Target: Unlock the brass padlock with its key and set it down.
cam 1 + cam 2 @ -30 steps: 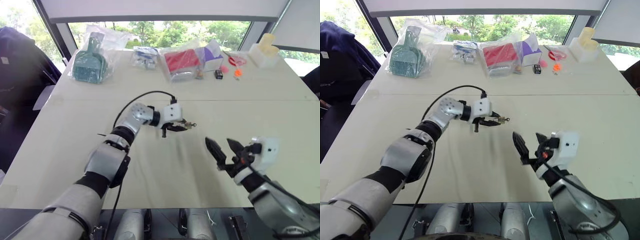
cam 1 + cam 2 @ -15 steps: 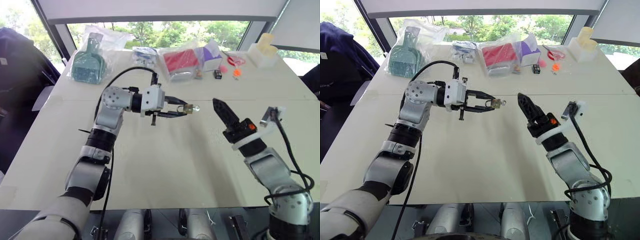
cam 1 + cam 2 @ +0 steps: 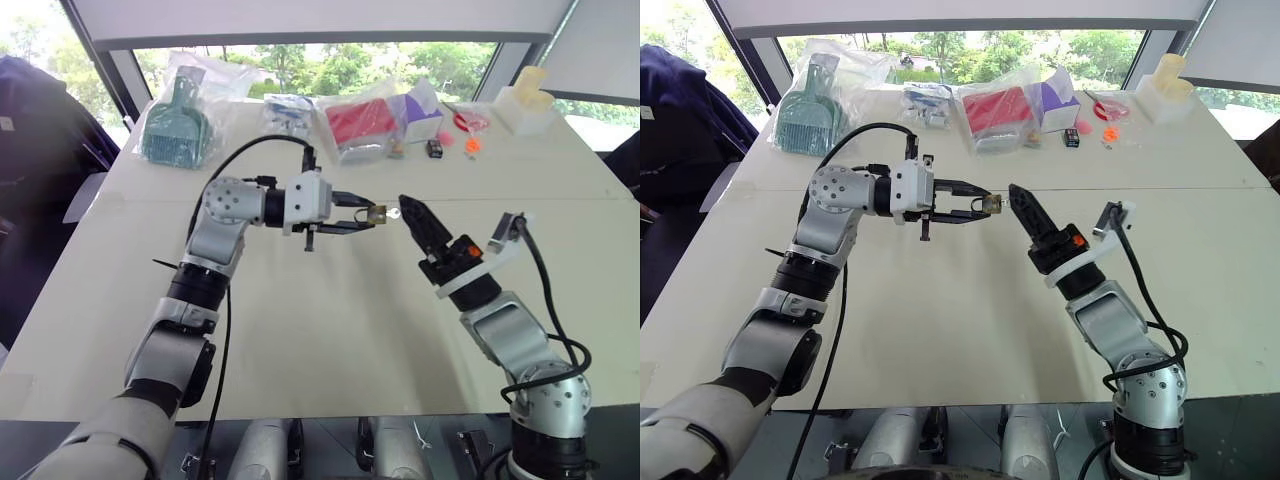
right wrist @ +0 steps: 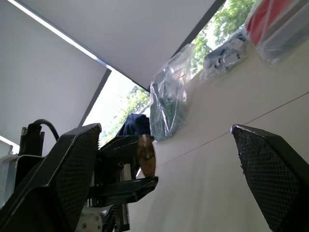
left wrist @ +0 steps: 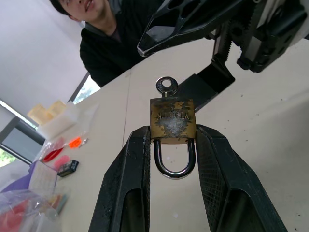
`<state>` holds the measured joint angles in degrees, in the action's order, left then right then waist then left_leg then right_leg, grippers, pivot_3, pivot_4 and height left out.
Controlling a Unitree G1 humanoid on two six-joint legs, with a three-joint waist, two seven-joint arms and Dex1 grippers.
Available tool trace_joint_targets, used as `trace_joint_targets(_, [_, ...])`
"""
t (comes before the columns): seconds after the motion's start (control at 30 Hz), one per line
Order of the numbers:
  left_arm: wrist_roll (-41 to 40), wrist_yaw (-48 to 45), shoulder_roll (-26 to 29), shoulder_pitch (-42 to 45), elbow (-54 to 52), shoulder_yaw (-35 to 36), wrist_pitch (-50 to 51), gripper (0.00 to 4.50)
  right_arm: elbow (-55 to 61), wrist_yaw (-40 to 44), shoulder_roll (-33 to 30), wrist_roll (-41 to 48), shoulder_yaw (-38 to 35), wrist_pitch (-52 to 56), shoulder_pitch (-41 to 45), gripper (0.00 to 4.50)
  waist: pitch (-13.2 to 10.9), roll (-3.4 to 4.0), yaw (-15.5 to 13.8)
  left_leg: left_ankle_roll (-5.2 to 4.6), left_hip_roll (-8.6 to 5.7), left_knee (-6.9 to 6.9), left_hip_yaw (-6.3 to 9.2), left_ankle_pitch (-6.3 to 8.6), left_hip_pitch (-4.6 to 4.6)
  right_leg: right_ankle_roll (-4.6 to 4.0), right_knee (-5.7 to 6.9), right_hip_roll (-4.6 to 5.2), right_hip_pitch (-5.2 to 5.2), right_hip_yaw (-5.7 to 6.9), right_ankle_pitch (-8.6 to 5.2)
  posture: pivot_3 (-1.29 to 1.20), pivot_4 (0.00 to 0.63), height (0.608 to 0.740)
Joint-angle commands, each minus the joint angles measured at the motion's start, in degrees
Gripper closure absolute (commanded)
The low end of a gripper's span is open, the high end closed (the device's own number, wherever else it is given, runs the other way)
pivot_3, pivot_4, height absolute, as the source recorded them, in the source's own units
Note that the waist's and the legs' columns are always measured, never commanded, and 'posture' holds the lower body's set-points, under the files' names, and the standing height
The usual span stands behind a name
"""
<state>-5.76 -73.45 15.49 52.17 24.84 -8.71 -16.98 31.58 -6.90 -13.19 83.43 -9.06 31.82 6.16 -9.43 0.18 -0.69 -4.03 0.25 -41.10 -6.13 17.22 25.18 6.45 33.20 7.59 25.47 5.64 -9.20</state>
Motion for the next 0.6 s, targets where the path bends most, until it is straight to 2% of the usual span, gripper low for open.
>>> trace_joint_targets(0.03, [-1.9,0.7,-0.3,1.8,-0.4,-0.1,-1.0,3.72,3.1,0.6,1.2,-0.3,1.0,-1.3,0.0,0.0,0.0,0.0,0.0,0.0,0.0,0.0,0.0,0.0,0.0,0.0,0.0,0.0,0.0,0.0,0.0,0.0,0.15,0.735])
trace_joint_targets(0.13, [-2.1,0.9,-0.4,1.9,-0.3,0.0,-1.1,3.72,3.1,0.8,1.8,-0.6,1.4,-1.7,-0.1,0.0,0.0,0.0,0.0,0.01,0.0,0.0,0.0,0.0,0.0,0.01,0.0,0.0,0.0,0.0,0.01,0.0,0.15,0.735])
trace_joint_targets(0.27, [-2.6,1.1,-0.4,1.8,-1.0,0.0,-0.8,3.73,3.1,0.8,2.5,-0.9,1.8,-2.4,-0.5,1.82,0.0,0.0,0.0,0.01,0.0,0.0,0.0,-0.01,0.0,0.0,0.0,0.0,0.0,0.0,0.0,0.0,0.15,0.735])
trace_joint_targets(0.33, [-2.9,1.1,-0.3,1.6,-1.3,-0.1,-0.7,3.73,2.9,1.1,2.7,-1.0,1.7,-2.6,-0.7,2.96,0.0,0.0,0.0,0.01,0.0,0.0,0.0,-0.01,0.0,0.01,0.0,0.0,0.0,0.0,0.0,0.0,0.15,0.735])
trace_joint_targets(0.37, [-3.0,1.1,-0.3,1.5,-1.5,-0.1,-0.6,3.73,2.7,1.2,2.7,-1.0,1.7,-2.7,-0.7,3.33,0.0,0.0,0.0,0.02,0.0,0.0,0.0,-0.01,0.0,0.01,0.0,-0.01,0.0,0.0,0.01,0.0,0.15,0.735])
trace_joint_targets(0.43, [-3.1,1.1,-0.2,1.5,-1.6,-0.1,-0.6,3.73,2.5,1.4,2.8,-0.8,1.6,-2.9,-0.7,4.45,0.0,0.0,0.0,0.03,0.0,0.0,0.0,-0.02,0.0,0.02,0.0,-0.01,0.0,0.0,0.01,0.0,0.15,0.735])
trace_joint_targets(0.6, [-2.9,2.1,0.2,1.6,-1.5,-0.2,-1.4,3.73,1.7,1.6,3.2,-0.9,1.4,-3.4,-0.4,4.48,0.0,0.01,0.0,0.03,0.0,0.01,0.0,-0.02,0.0,0.0,0.0,-0.01,0.0,0.0,0.0,0.0,0.15,0.735])
